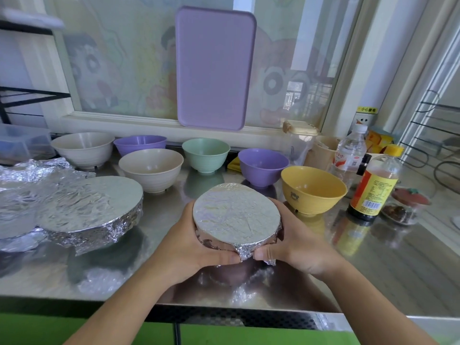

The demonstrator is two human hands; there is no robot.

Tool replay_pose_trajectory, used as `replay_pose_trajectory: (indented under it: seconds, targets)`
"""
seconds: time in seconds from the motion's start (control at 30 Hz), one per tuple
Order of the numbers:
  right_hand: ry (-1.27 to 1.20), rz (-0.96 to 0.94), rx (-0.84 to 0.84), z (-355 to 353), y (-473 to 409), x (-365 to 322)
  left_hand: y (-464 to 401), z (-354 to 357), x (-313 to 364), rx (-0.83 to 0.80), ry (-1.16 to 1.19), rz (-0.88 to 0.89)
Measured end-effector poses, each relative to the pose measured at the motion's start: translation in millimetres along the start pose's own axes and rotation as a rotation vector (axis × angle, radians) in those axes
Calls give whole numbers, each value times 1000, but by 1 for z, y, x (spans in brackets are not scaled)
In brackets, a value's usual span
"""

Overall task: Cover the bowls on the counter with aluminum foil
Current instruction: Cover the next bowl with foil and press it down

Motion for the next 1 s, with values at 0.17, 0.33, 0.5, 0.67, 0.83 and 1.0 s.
replay_pose_trajectory:
  seconds: [0.17,0.33,0.5,0.67,0.83,1.0]
  targets:
    - [-129,-23,-86,-4,1,-2,-1,-2,-8,-135,26,-20]
    - [-299,-46,141,-24,-16,-17,-7,-14,4,-37,92,-18]
    - [-90,57,63,-18,-49,-33,-23,-20,21,167,25,-56]
    - [-95,113,40,-13,-64,-23,-23,-20,17,252,3,-120]
    - [-199,105,104,-16,-63,-18,-22,-24,13,273,2,-125]
    - [-222,122,126,-21,-59,-9,-25,-36,25,291,-112,-101]
Point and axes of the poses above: each hand's wrist, its own y-axis away from the middle knuckle, its own z-axis out of the palm, x = y × z, the point moved 9 cm from there along -y, towards the middle knuckle, and after that the axes turned 11 degrees about -x, right-handed, at the moved point
